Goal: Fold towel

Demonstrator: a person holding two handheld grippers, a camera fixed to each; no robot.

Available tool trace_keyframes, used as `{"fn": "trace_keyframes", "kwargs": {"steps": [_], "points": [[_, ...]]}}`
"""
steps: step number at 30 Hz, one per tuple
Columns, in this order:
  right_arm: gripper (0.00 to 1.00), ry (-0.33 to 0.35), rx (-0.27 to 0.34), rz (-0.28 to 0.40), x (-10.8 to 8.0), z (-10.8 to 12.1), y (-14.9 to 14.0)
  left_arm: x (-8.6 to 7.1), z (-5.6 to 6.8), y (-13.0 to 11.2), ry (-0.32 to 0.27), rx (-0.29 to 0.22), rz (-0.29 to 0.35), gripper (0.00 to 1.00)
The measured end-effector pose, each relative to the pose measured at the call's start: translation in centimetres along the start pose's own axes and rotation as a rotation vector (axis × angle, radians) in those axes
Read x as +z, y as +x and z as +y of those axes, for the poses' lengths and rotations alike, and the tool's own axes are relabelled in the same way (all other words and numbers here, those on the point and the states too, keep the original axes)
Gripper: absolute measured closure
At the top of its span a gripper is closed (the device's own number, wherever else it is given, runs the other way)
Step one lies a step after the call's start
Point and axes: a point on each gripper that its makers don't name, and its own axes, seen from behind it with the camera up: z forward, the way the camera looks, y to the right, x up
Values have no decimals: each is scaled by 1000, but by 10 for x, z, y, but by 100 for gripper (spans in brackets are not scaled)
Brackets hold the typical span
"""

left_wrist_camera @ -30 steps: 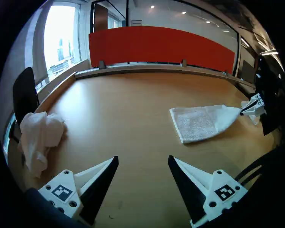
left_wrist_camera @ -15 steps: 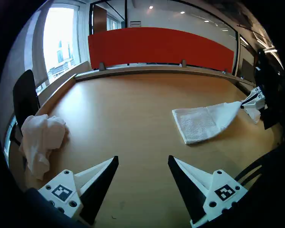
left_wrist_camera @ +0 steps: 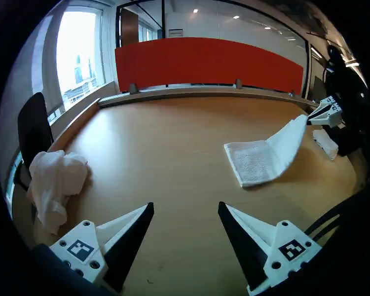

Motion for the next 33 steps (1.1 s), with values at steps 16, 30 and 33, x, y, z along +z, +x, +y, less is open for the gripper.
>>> {"fn": "trace_keyframes", "kwargs": {"steps": [16,30,33], "points": [[97,69,-82,29,19,-23,37,-6,-5,-3,14,-12,3,3],[97,226,-154,1,68,-82,49,-14,-10,-8,40,-21,0,3],[97,270,-169,-17,84,-100,45,-17,-12,-9,50,-23,2,3]]}}
